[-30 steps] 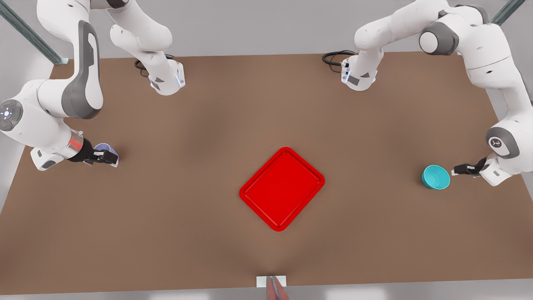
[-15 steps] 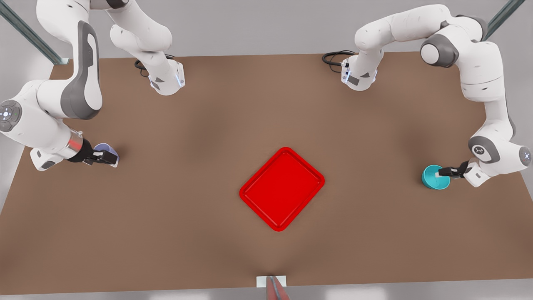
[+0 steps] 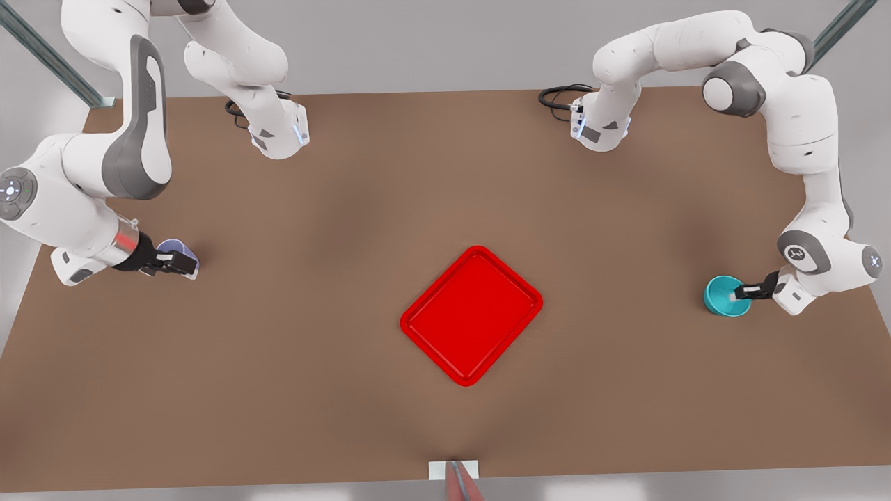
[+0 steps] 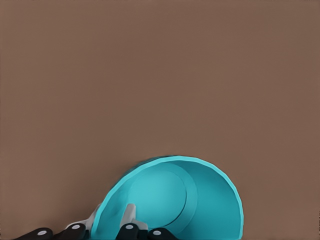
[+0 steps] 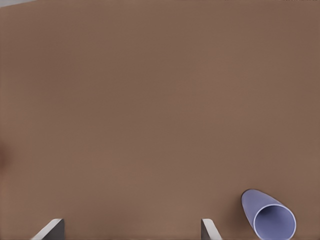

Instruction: Place the bowl on the tray with the left arm and the cup on the tray with the right arm

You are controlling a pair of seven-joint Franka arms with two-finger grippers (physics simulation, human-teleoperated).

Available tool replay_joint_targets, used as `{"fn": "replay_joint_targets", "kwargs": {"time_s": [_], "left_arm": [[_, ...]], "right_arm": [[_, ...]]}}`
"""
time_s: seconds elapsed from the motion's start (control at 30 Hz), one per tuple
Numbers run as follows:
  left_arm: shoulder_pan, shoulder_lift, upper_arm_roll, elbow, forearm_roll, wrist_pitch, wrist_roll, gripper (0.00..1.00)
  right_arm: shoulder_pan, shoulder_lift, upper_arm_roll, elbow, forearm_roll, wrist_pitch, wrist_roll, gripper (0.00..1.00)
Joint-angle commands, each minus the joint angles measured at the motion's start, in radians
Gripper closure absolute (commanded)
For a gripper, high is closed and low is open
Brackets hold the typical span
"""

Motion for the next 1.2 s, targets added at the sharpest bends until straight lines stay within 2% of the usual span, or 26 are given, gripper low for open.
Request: {"fn": "replay_joint_targets", "kwargs": {"time_s": [0.0, 0.17, 0.23, 0.4, 0.5, 0.63, 0.73, 0.87, 0.9, 0.93, 0.97, 1.03, 1.13, 1.17], "left_arm": [[0.001, 0.0, 0.0, 0.0, -0.001, 0.0, 0.0, 0.79], [-0.002, -0.006, -0.002, 0.0, -0.002, -0.023, -0.046, 0.79], [-0.03, -0.047, -0.014, 0.0, -0.001, -0.058, -0.129, 0.79], [-0.255, -0.195, -0.025, 0.002, -0.002, -0.135, -0.272, 0.79], [-0.557, -0.238, -0.025, 0.005, 0.001, -0.152, -0.68, 0.79], [-0.783, -0.207, -0.035, 0.028, -0.001, -0.169, -0.953, 0.79], [-0.84, -0.141, -0.123, 0.064, -0.005, -0.153, -1.088, 0.79], [-0.874, -0.09, -0.13, 0.066, -0.025, -0.11, -1.111, 0.79], [-0.877, -0.075, -0.13, 0.066, -0.021, -0.094, -1.105, 0.69], [-0.875, -0.064, -0.13, 0.066, -0.021, -0.092, -1.095, 0.41], [-0.875, -0.06, -0.13, 0.071, -0.019, -0.091, -1.094, 0.34], [-0.875, -0.049, -0.13, 0.077, -0.012, -0.072, -1.092, 0.01], [-0.863, -0.074, -0.123, 0.086, 0.04, -0.092, -1.089, 0.01], [-0.825, -0.133, -0.117, 0.113, 0.082, -0.194, -1.056, 0.01]], "right_arm": [[-0.001, -0.001, 0.0, 0.0, 0.0, -0.001, 0.0, 0.0], [-0.001, -0.001, 0.001, 0.0, 0.0, -0.001, -0.002, 0.0], [-0.001, -0.001, 0.001, 0.0, 0.0, -0.001, -0.002, 0.0], [-0.004, 0.001, -0.001, 0.0, 0.0, -0.001, -0.002, 0.0], [-0.004, 0.001, -0.001, 0.0, 0.0, 0.001, -0.003, 0.0], [-0.004, 0.001, -0.001, 0.0, 0.0, 0.001, -0.002, 0.0], [-0.006, 0.001, -0.001, -0.001, 0.0, 0.001, -0.003, 0.0], [-0.006, 0.001, -0.001, 0.0, 0.0, 0.001, -0.003, 0.0], [-0.006, 0.001, -0.001, 0.0, 0.0, 0.001, -0.003, 0.0], [-0.006, 0.004, -0.001, 0.002, 0.0, 0.002, -0.003, 0.0], [-0.006, 0.005, -0.001, 0.002, 0.0, 0.002, -0.002, 0.0], [-0.009, 0.007, -0.001, 0.005, 0.0, 0.004, -0.003, 0.0], [-0.009, 0.03, 0.001, 0.038, -0.002, 0.01, -0.02, 0.0], [-0.03, 0.032, -0.001, 0.037, 0.0, 0.012, -0.09, 0.0]]}}
